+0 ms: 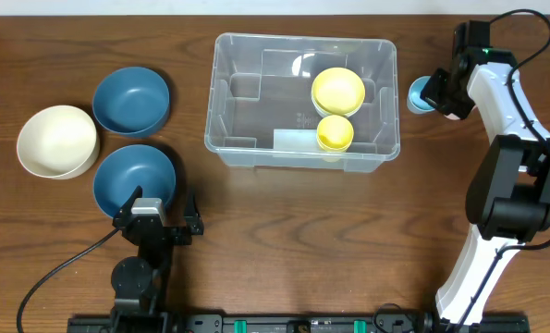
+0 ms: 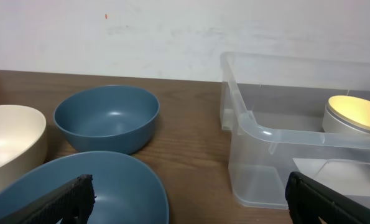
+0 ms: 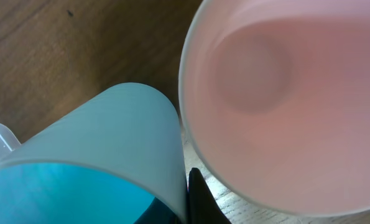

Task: Pack container
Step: 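Move right gripper to the light blue cup and grasp it, then carry the blue cup into the bin and stack it on the yellow cups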

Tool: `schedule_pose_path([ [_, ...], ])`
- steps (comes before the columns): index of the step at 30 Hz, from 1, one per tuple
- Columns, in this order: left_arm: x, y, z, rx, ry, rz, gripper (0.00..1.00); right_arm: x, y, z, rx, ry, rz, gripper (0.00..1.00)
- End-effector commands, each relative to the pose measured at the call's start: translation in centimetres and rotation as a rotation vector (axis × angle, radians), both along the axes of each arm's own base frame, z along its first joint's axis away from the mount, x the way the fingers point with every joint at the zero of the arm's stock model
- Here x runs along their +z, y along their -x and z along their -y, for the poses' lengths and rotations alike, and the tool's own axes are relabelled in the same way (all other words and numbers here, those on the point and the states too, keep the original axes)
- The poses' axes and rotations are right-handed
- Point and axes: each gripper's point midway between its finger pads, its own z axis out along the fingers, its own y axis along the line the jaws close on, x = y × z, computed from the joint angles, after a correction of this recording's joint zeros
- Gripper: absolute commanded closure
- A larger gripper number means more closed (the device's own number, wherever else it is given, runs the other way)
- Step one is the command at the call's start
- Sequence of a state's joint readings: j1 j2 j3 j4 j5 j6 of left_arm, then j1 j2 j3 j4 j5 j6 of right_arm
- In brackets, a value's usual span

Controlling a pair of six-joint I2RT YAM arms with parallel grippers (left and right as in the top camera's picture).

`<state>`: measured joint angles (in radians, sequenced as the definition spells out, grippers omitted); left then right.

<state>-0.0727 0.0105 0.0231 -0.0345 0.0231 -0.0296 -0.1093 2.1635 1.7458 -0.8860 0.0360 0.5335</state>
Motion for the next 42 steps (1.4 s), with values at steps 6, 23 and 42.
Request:
schedule_pose_path([
  [6, -1.7, 0.1, -0.3, 0.014, 0.001, -0.05, 0.02, 6.7, 0.1, -0.3, 0.022, 0.002, 0.12, 0.99],
  [23, -1.7, 0.1, -0.3, 0.014, 0.001, -0.05, 0.02, 27.3, 9.1, -7.9, 0.271, -0.022, 0.505, 0.99],
  [42, -1.7, 0.1, -0.3, 0.014, 0.001, -0.05, 0.02, 13.8, 11.1, -19.7, 0.554, -0.074, 0.053, 0.99],
])
